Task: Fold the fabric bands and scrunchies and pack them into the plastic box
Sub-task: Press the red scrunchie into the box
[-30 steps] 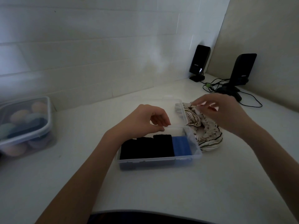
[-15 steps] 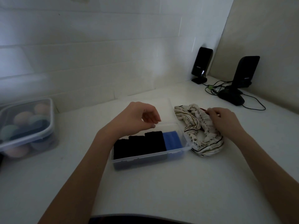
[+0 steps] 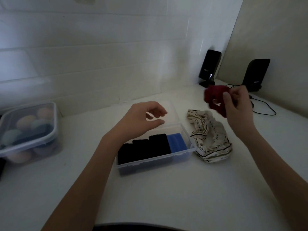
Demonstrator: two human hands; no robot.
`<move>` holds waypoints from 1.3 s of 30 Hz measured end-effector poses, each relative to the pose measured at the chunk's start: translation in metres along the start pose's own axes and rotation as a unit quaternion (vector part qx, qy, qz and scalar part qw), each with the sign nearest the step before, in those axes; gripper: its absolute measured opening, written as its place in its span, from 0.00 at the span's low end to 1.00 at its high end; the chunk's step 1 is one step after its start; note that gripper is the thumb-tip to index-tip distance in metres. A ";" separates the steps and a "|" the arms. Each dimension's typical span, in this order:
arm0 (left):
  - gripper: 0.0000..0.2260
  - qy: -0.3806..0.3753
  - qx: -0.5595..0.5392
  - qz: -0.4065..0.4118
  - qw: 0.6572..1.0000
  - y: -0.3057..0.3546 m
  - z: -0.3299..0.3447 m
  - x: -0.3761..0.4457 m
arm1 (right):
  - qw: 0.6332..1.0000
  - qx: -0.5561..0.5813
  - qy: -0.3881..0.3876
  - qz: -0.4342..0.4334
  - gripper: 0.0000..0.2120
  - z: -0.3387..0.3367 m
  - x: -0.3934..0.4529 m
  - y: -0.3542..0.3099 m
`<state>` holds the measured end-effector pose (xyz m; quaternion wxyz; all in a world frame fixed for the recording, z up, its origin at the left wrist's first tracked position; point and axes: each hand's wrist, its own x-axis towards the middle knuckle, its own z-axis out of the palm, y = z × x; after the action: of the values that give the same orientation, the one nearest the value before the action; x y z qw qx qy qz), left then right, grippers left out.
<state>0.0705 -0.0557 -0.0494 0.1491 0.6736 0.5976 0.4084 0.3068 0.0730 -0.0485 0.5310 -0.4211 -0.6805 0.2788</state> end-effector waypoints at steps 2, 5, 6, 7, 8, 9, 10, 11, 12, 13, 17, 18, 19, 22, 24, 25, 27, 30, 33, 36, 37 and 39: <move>0.12 0.026 -0.046 -0.007 0.999 0.004 0.000 -0.001 | 0.996 0.077 -0.038 -0.030 0.02 0.008 -0.005 -0.020; 0.20 0.029 -0.134 -0.034 0.990 0.010 -0.001 -0.001 | 0.967 0.211 -0.141 0.008 0.05 0.030 -0.015 -0.043; 0.22 0.025 -0.165 -0.046 0.985 0.011 -0.001 0.000 | 0.950 0.253 -0.181 0.038 0.03 0.039 -0.020 -0.049; 0.23 0.023 -0.190 -0.062 0.980 0.011 -0.002 0.000 | 0.928 0.296 -0.214 0.068 0.02 0.048 -0.024 -0.054; 0.24 0.026 -0.206 -0.080 0.975 0.010 -0.002 0.001 | 0.908 0.334 -0.235 0.097 0.02 0.056 -0.026 -0.057; 0.23 0.031 -0.216 -0.099 0.971 0.009 -0.003 0.001 | 0.888 0.367 -0.248 0.124 0.02 0.063 -0.028 -0.060; 0.21 0.038 -0.230 -0.117 0.965 0.007 -0.003 0.001 | 0.871 0.393 -0.256 0.144 0.03 0.070 -0.028 -0.061; 0.18 0.048 -0.251 -0.131 0.958 0.005 -0.004 0.002 | 0.858 0.413 -0.261 0.159 0.04 0.074 -0.028 -0.063; 0.16 0.060 -0.277 -0.141 0.949 0.003 -0.004 0.002 | 0.849 0.426 -0.263 0.170 0.04 0.078 -0.027 -0.063; 0.15 0.075 -0.305 -0.149 0.938 0.002 -0.005 0.003 | 0.840 0.439 -0.265 0.179 0.05 0.081 -0.025 -0.063; 0.11 0.106 -0.501 -0.162 0.843 0.003 -0.014 0.010 | 0.799 0.482 -0.288 0.215 0.05 0.090 -0.021 -0.058; 0.10 0.094 -0.566 -0.155 0.804 0.002 -0.017 0.010 | 0.797 0.477 -0.298 0.219 0.05 0.092 -0.022 -0.056; 0.09 0.081 -0.627 -0.142 0.762 0.000 -0.020 0.009 | 0.805 0.461 -0.308 0.213 0.05 0.094 -0.024 -0.055; 0.14 0.069 -0.707 -0.100 0.697 -0.007 -0.025 0.006 | 0.871 0.347 -0.323 0.130 0.07 0.101 -0.031 -0.053; 0.18 0.086 -0.712 -0.076 0.693 -0.010 -0.026 0.007 | 0.910 0.272 -0.309 0.055 0.10 0.102 -0.033 -0.056; 0.20 0.093 -0.689 -0.064 0.716 -0.010 -0.026 0.007 | 0.923 0.240 -0.301 0.017 0.12 0.100 -0.033 -0.059; 0.23 0.120 -0.537 -0.043 0.834 -0.008 -0.023 0.007 | 0.936 0.177 -0.298 -0.067 0.17 0.096 -0.034 -0.065; 0.27 0.113 -0.284 0.003 0.952 -0.005 -0.014 0.005 | 0.926 0.104 -0.320 -0.172 0.20 0.088 -0.036 -0.075; 0.24 0.090 -0.279 -0.007 0.956 0.000 -0.014 0.003 | 0.926 0.105 -0.308 -0.190 0.21 0.081 -0.033 -0.082; 0.20 0.090 -0.301 -0.020 0.949 0.001 -0.022 0.001 | 0.930 0.165 -0.298 -0.136 0.20 0.078 -0.028 -0.085; 0.19 0.089 -0.309 -0.019 0.947 0.002 -0.023 0.000 | 0.931 0.190 -0.295 -0.102 0.20 0.077 -0.026 -0.085; 0.17 0.085 -0.325 -0.024 0.941 0.004 -0.022 0.000 | 0.927 0.236 -0.288 -0.033 0.20 0.078 -0.024 -0.085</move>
<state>0.0569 -0.0634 -0.0332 0.3182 0.5364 0.4588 0.6328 0.2104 0.0162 -0.0120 0.4047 -0.1627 -0.7321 0.5232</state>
